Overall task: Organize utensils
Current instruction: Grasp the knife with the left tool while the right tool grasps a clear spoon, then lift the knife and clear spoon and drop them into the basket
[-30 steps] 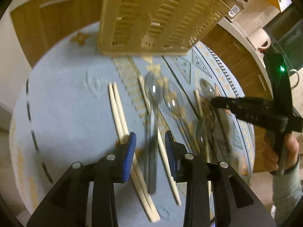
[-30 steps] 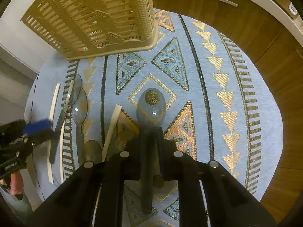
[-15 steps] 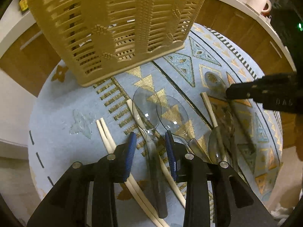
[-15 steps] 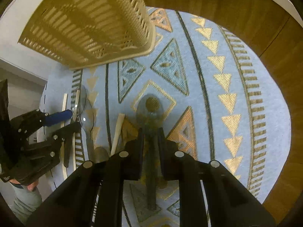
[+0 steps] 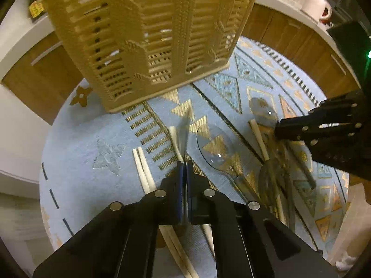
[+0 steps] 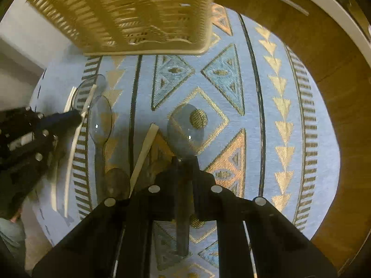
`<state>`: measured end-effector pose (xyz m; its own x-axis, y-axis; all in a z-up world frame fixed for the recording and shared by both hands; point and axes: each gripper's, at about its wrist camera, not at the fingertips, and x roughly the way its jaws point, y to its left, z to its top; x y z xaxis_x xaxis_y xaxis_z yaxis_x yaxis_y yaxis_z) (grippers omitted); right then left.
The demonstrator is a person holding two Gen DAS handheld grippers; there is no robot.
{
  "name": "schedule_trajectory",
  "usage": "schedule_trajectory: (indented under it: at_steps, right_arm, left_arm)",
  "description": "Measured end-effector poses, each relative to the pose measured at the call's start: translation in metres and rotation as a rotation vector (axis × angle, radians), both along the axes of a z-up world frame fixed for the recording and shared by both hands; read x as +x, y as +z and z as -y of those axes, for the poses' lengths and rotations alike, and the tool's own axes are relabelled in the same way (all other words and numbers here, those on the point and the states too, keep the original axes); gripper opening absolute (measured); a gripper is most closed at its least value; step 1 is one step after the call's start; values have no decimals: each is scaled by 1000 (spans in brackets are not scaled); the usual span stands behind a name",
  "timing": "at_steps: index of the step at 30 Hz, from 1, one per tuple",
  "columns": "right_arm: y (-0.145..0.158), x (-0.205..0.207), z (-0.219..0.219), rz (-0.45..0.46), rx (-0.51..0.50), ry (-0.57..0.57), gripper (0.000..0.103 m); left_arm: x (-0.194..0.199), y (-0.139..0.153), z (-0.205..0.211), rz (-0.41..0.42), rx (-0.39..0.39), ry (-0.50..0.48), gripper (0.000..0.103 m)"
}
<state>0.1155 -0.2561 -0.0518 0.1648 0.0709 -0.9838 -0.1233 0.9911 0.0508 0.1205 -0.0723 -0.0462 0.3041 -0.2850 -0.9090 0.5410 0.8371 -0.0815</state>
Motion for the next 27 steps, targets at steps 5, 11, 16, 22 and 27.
schedule_trajectory:
  at_steps: [5,11,16,22,27]
  right_arm:
    - [9,-7,14,40,101,-22,8]
    - [54,-36,33,218,222,-10,8]
    - [95,-54,34,381,307,5,8]
    - [162,-59,34,647,343,13,8]
    - [195,-32,16,811,322,-12,8]
  left_arm:
    - [-7,12,-23,14,-110,17,1]
    - [-28,54,-52,108,-278,14,1]
    - [-42,100,-59,239,-399,2,1]
    - [-36,158,-61,426,-537,44,1]
    - [-13,187,-61,576,-698,111,1]
